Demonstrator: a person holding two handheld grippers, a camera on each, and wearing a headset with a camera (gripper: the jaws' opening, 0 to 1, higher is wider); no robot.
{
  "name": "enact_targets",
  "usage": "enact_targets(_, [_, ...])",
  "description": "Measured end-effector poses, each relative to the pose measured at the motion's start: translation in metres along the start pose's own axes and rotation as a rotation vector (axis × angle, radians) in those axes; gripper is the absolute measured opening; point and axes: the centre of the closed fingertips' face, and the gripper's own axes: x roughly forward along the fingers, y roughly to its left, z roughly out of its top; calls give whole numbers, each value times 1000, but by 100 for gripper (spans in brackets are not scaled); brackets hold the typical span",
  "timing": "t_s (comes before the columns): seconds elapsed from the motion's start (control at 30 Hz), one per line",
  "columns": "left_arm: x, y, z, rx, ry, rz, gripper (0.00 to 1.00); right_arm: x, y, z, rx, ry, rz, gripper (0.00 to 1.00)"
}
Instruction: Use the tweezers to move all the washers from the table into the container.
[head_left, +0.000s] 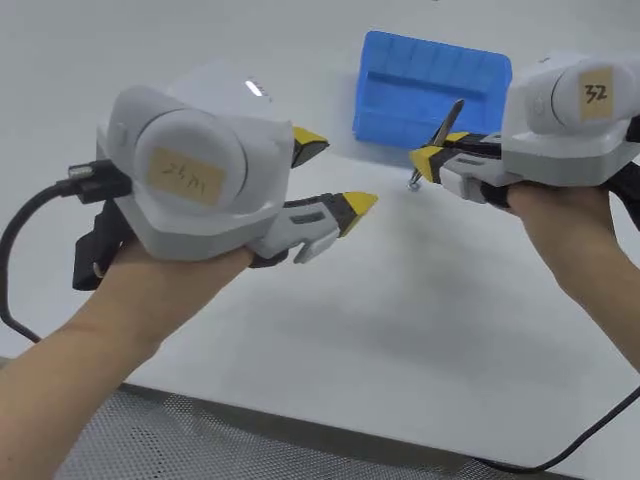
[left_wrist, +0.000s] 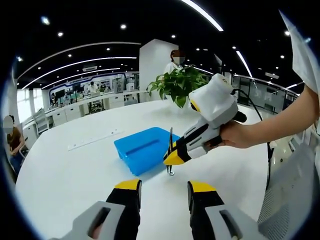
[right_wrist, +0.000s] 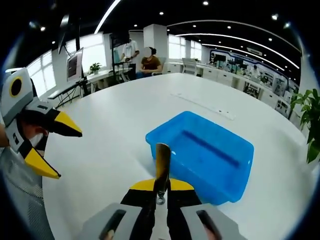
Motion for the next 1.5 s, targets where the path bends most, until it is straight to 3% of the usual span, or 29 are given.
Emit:
enact_targets(0.27, [-2, 1, 2, -7, -8, 6, 38, -19, -5, 13, 36, -43, -25, 3])
enact_targets(0.43, [-3, 0, 3, -6, -5, 4, 38, -31, -16, 32, 51, -101, -62, 3])
enact_targets(0.53, [-3, 0, 2, -6, -2, 3, 39, -39, -28, 48, 68, -149, -89, 3])
enact_targets(0.7, [-4, -1, 2, -9, 0, 4, 39, -40, -54, 62, 80, -183, -145, 3])
enact_targets(0.83, [-5, -2, 1, -17, 4, 1, 45, -25, -69, 54, 128, -164, -164, 3])
enact_targets(1.13, [-7, -2, -9, -25, 44, 2, 58, 1, -72, 27, 122, -77, -165, 3])
enact_targets(1.33, [-10, -3, -8, -22, 44, 8, 56, 7, -71, 17, 124, -40, -156, 3])
enact_targets(1.5, [-11, -2, -5, -9, 46, 9, 56, 9, -73, 19, 132, -41, -156, 4])
